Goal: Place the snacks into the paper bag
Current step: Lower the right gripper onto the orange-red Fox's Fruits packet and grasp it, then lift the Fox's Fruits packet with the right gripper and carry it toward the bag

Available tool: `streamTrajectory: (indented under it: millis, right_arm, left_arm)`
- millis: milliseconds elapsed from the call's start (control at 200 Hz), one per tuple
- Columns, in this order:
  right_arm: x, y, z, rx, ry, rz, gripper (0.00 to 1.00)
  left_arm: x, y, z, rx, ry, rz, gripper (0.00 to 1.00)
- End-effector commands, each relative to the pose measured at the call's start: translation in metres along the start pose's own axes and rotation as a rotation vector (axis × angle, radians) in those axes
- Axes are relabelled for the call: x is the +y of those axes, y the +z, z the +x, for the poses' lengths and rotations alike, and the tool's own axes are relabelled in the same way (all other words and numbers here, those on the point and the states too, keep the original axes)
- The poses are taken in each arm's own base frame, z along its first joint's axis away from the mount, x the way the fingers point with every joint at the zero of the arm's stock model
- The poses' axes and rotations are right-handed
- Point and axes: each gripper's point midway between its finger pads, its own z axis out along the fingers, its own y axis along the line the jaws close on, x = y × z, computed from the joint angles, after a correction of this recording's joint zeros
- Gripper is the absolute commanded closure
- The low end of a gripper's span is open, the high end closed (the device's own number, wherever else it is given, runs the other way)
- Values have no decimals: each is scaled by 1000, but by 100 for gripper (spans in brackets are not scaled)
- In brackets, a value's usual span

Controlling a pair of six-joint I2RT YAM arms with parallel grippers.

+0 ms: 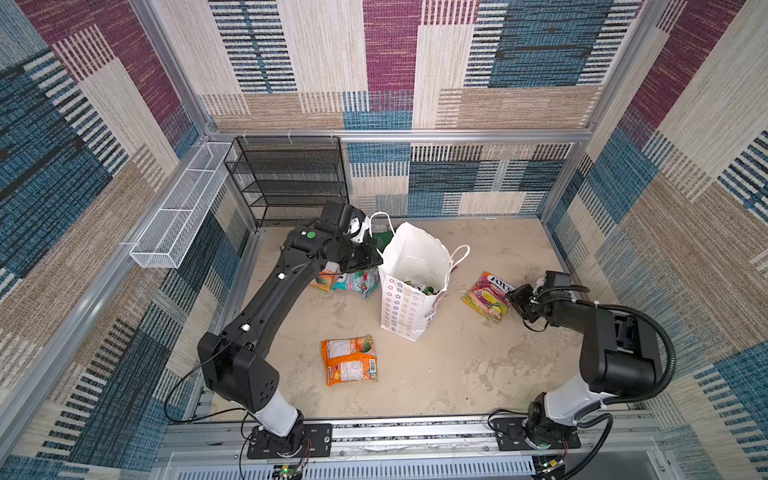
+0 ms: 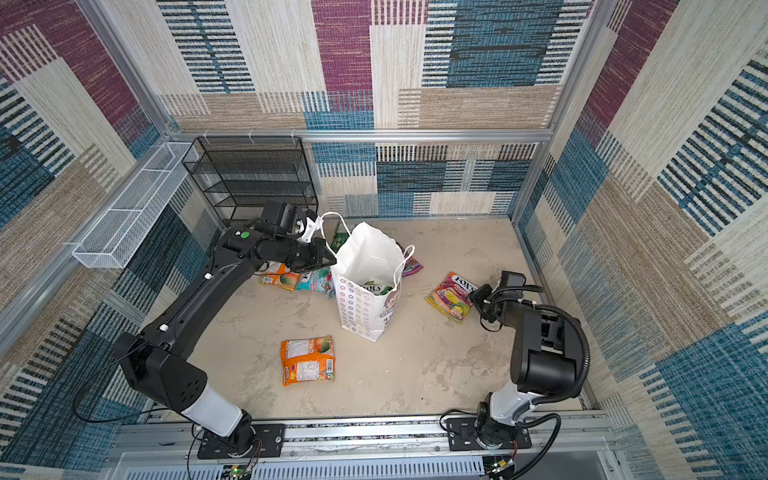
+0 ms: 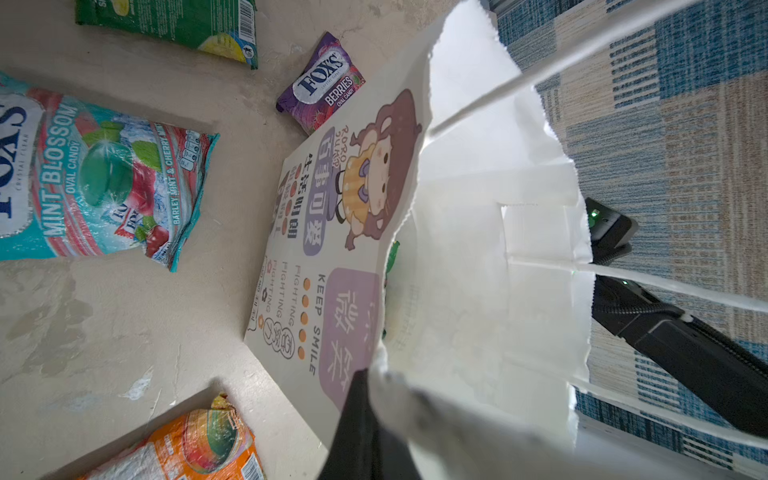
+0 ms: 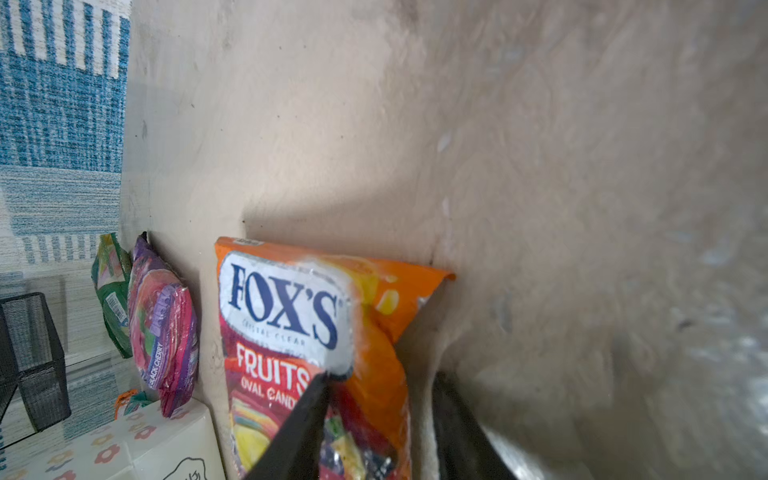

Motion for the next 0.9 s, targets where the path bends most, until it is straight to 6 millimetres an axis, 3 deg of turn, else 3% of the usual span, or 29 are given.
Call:
streamTrajectory:
  millis: [0, 175, 386, 896]
  right_arm:
    - [7, 4, -3, 3, -10, -35, 75]
    - [20, -5, -1, 8, -15, -92, 96]
    - [54, -47, -5, -53, -66, -188, 100]
    - [176, -216, -15, -291, -259, -488, 100]
  left_arm:
    - [-2, 0, -4, -13, -2, 17, 100]
    - [-1, 1, -5, -11, -6, 22, 100]
    - [0, 2, -5, -5, -17, 30, 100]
    - [-5, 1, -4, -3, -18, 58, 100]
